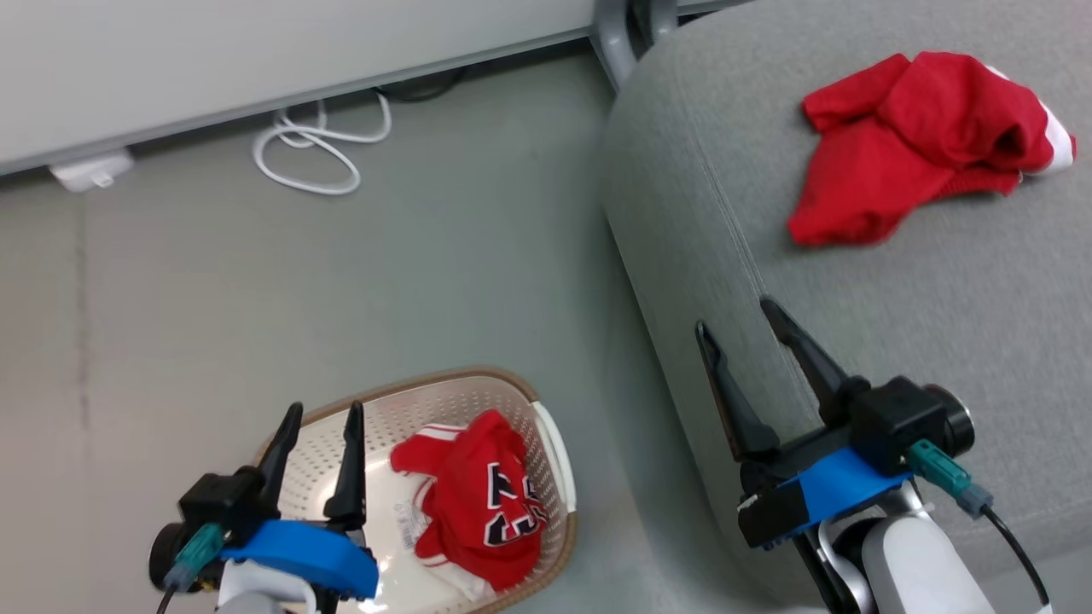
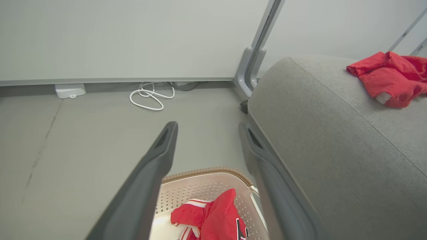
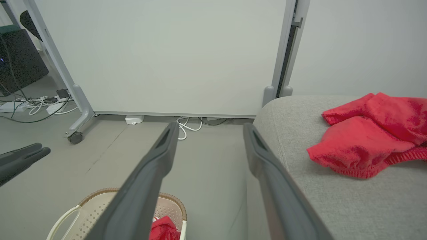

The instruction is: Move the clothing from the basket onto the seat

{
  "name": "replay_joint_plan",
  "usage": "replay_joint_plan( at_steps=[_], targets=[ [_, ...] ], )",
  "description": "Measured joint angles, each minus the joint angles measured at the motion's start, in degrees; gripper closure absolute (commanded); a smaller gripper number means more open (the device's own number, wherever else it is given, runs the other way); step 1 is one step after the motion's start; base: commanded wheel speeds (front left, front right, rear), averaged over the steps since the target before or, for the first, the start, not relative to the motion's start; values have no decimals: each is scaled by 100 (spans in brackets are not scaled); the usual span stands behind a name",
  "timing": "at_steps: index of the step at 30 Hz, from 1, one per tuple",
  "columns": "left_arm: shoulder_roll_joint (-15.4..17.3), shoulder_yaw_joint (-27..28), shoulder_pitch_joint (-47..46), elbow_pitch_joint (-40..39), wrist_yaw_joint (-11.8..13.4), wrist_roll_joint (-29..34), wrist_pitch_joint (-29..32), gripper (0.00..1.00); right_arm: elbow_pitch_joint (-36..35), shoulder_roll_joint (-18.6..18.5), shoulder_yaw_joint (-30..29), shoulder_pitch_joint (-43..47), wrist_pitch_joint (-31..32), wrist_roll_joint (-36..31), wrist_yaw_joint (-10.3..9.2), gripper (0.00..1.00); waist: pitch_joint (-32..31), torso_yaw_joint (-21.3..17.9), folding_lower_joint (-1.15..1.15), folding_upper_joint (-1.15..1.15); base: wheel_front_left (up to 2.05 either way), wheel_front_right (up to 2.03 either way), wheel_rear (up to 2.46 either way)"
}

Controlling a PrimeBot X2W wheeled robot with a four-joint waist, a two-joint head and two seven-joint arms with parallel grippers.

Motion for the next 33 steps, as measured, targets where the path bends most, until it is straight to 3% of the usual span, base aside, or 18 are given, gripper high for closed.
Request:
replay_joint_plan(
  at_steps=[15, 25, 33],
  targets=[
    [248, -886, -1921, 2419, 0, -727, 91, 0, -242, -2, 411, -795, -414, 220, 0, 0, 1749, -825, 0, 0, 0, 0, 0],
    [214, -1447, -2860, 3310, 0, -1103, 539, 0, -527, -2, 477, -1055, -677, 308, 0, 0, 2676, -890, -1, 0, 0, 0, 0],
    [155, -1727, -3254, 3813, 0, -1389, 948, 0, -532, -1, 566, -1068, -776, 381, 0, 0, 3032, -924, -1, 0, 0, 0, 0]
  ],
)
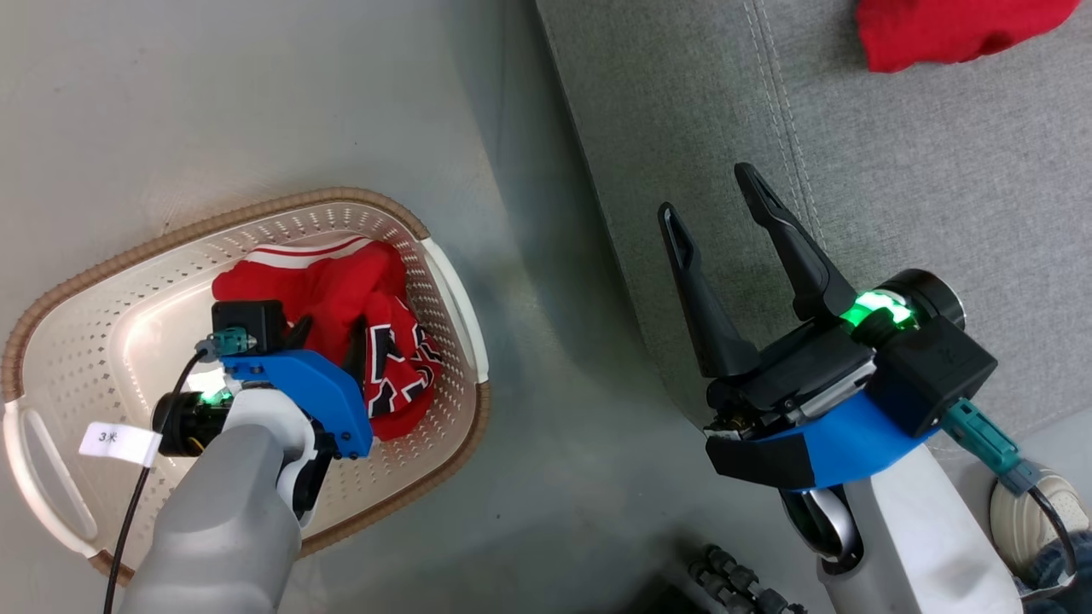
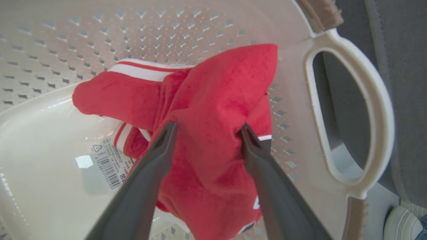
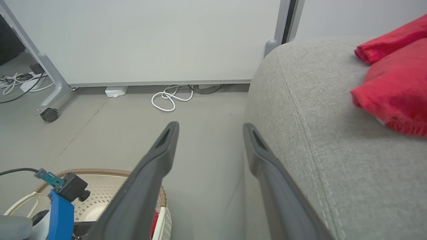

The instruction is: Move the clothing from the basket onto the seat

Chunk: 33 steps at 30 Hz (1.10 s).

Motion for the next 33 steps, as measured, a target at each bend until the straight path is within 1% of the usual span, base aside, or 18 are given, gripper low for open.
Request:
replay_joint_plan(
  at_steps=[8, 9, 10, 11, 12, 25, 33],
  targets=[
    [-132, -67, -192, 452, 0, -224, 413, 0, 11, -1, -18, -1, -69, 51, 0, 0, 59, -131, -1, 0, 0, 0, 0],
    [-143, -102, -211, 504, 0, -223, 477, 41, 11, -1, -25, -1, -70, 51, 0, 0, 66, -136, -1, 0, 0, 0, 0],
    [-141, -155, -235, 542, 0, -215, 511, 87, 9, -1, -34, -1, -71, 51, 0, 0, 73, -137, -1, 0, 0, 0, 0],
    [-142, -188, -265, 560, 0, -215, 552, 87, 9, -1, -41, -1, -73, 51, 0, 0, 78, -135, -1, 0, 0, 0, 0],
    [-151, -210, -286, 567, 0, -219, 568, 100, 9, -1, -46, -1, -73, 51, 0, 0, 81, -132, -1, 0, 0, 0, 0],
    [-156, -444, -336, 641, 0, -376, 439, 100, 73, -1, -16, -9, -74, 41, 0, 0, -53, -45, -1, 0, 0, 0, 0],
    [-192, -561, -284, 653, 0, -560, 297, 100, 238, -1, 8, -30, -64, 24, 0, 0, -422, 78, -2, 0, 0, 0, 0]
  ],
)
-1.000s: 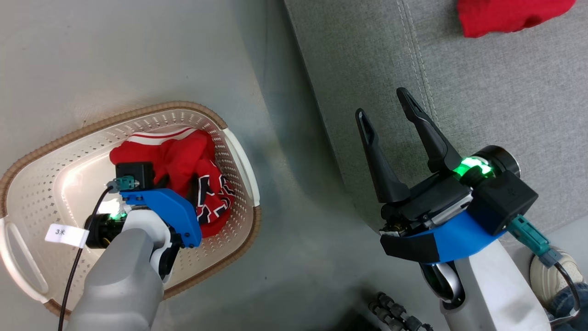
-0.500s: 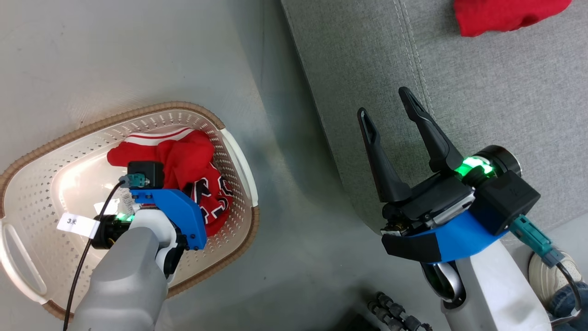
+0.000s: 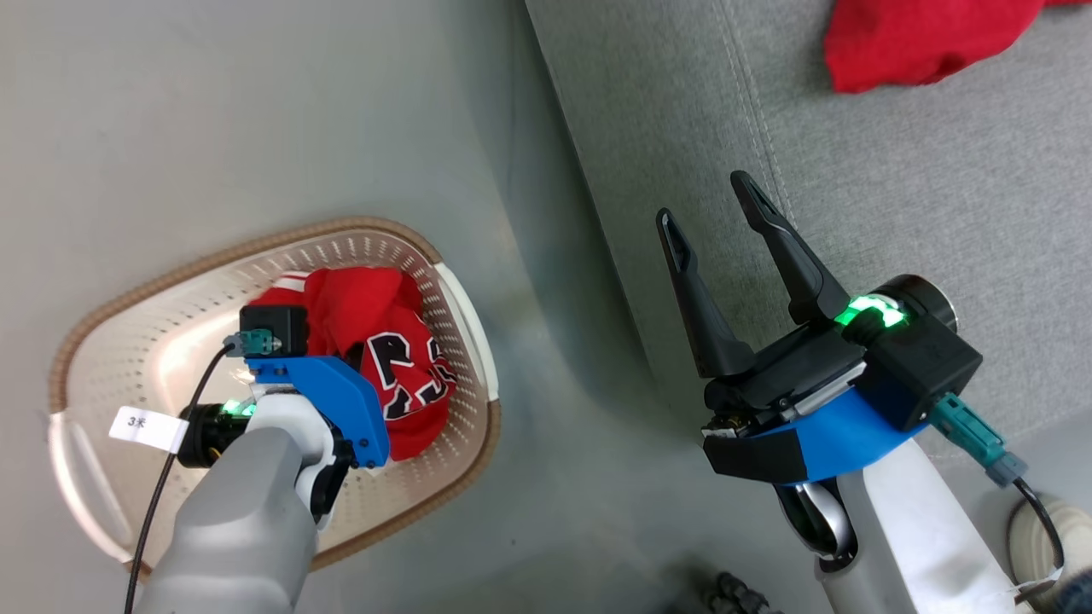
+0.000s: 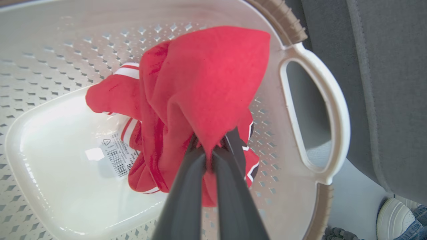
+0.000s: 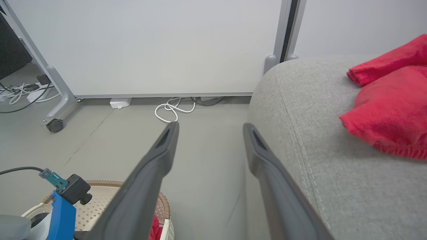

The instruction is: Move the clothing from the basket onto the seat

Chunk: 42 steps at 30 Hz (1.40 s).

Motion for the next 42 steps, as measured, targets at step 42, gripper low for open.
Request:
replay_joint_plan(
  at_steps=[42],
  targets=[
    [-298, -1518, 222, -1919, 0, -784, -735, 100, 875, 4, -1050, 1620, 925, -479, 0, 0, -4001, 2119, 0, 1, 0, 0, 0]
  ],
)
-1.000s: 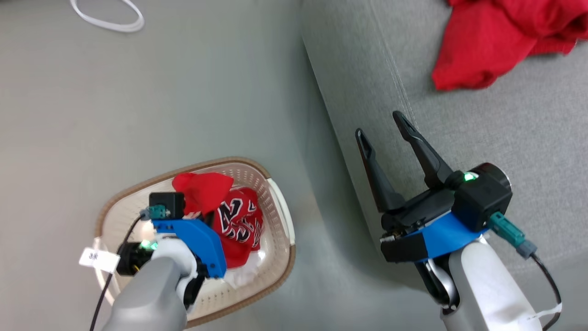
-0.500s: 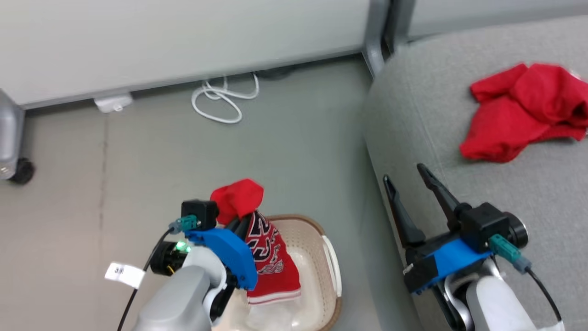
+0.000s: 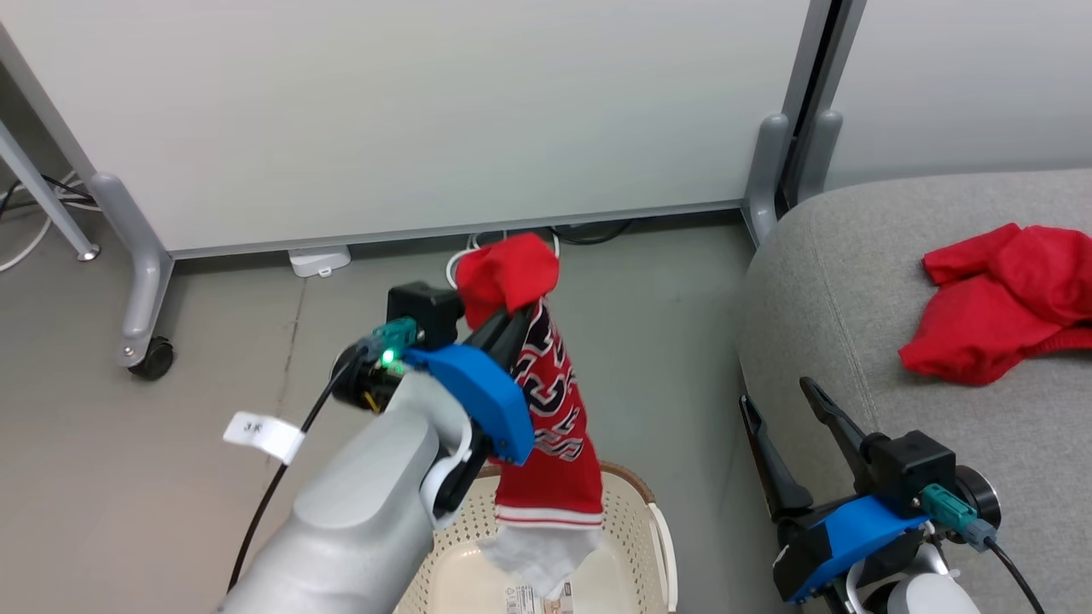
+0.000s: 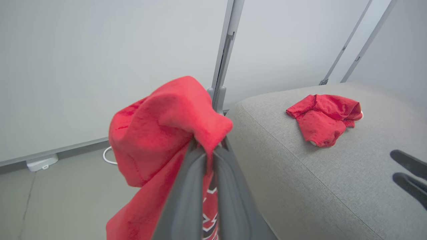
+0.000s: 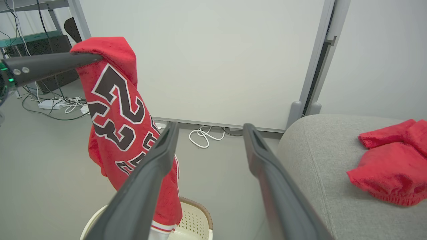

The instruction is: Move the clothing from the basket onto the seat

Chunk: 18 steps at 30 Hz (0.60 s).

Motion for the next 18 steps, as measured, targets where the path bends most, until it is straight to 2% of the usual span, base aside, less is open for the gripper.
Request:
replay_joint_plan(
  at_steps=[12, 18],
  targets=[
    [-97, -238, -907, -535, 0, 177, 148, 100, -68, 0, 125, 114, 172, 48, 0, 0, -167, 144, 0, 0, 0, 0, 0],
    [-120, -334, -968, -683, 11, 168, 209, 100, -60, 0, 203, 113, 180, 87, 0, 0, -147, 171, 1, 0, 0, 0, 0]
  ],
)
